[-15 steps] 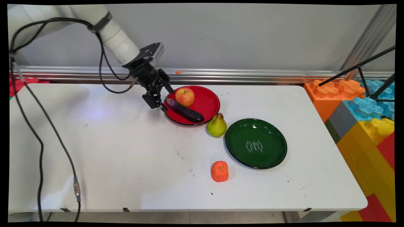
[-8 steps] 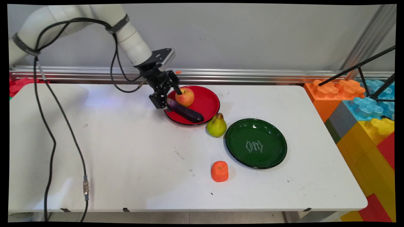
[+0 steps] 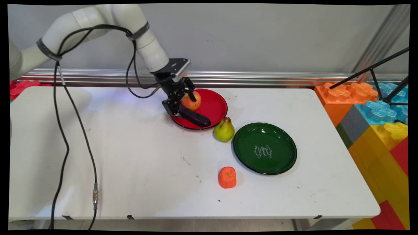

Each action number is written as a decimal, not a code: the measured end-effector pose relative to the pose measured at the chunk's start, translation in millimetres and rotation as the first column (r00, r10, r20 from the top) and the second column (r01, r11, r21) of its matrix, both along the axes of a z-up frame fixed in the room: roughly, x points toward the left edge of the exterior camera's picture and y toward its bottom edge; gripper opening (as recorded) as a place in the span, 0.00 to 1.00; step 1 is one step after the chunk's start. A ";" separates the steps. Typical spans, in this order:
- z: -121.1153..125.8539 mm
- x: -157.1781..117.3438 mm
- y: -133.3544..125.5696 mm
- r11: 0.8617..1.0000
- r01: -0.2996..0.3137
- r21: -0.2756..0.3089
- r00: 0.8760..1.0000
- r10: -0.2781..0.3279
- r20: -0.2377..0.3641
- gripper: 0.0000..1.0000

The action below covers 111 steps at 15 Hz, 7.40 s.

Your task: Pick up the eggplant from the red plate, then place the picked object on the table

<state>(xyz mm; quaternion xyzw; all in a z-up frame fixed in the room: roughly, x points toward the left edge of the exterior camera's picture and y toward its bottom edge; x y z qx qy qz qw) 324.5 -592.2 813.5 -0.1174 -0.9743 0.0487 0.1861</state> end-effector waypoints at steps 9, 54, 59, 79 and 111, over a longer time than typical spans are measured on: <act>-29.6 -16.6 -12.6 0.999 0.050 -0.014 0.999 -0.051 -0.006 1.00; 47.3 -38.3 6.7 0.960 -0.277 -0.047 0.956 0.269 -0.120 0.00; 79.2 -50.6 33.6 0.918 -0.395 -0.035 0.909 0.385 -0.158 0.00; 106.5 -65.4 170.6 0.872 -0.482 0.086 0.858 0.489 -0.156 0.00; -43.2 -62.9 171.5 0.922 -0.352 0.161 0.923 0.371 -0.104 0.00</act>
